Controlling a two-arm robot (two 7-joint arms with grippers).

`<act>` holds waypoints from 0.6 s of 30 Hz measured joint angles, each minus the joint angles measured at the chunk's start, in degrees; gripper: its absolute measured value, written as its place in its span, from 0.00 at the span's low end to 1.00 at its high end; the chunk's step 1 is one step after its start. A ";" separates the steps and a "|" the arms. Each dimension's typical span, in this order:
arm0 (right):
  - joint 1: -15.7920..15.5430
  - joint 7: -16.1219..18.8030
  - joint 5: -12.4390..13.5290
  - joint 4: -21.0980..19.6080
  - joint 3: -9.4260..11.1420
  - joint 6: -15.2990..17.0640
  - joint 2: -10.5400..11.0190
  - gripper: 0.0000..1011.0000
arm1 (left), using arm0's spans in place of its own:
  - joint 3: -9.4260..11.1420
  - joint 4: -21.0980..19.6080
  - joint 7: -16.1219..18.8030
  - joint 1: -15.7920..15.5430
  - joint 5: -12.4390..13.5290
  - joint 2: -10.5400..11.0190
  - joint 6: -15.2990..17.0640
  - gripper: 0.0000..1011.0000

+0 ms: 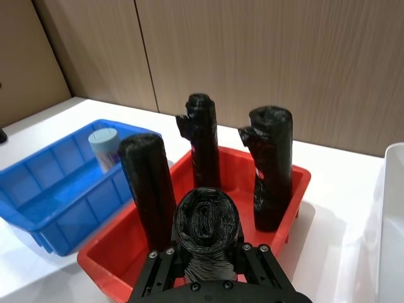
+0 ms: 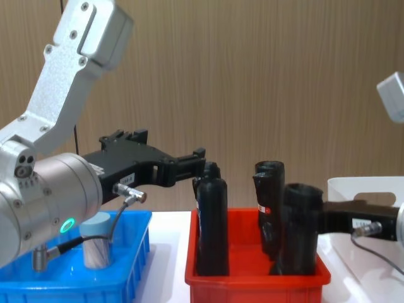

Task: Pick the cotton swabs from the blue box and place them into the white box.

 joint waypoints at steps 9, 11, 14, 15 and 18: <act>-0.24 -0.91 0.57 -3.84 0.26 0.19 0.37 0.36 | 0.00 0.00 0.00 0.00 0.00 0.00 0.00 0.99; -0.26 -1.13 0.62 -4.83 0.40 0.23 0.49 0.35 | 0.00 0.00 0.00 0.00 0.00 0.00 0.00 0.99; -0.25 -1.76 0.77 -6.54 0.71 0.36 0.76 0.34 | 0.00 0.00 0.00 0.00 0.00 0.00 0.00 0.99; -0.25 -1.90 0.84 -6.96 0.80 0.39 0.83 0.34 | 0.00 0.00 0.00 0.00 0.00 0.00 0.00 0.99; -0.15 -2.91 1.05 -8.66 1.25 0.57 1.17 0.34 | 0.00 0.00 0.00 0.00 0.00 0.00 0.00 0.99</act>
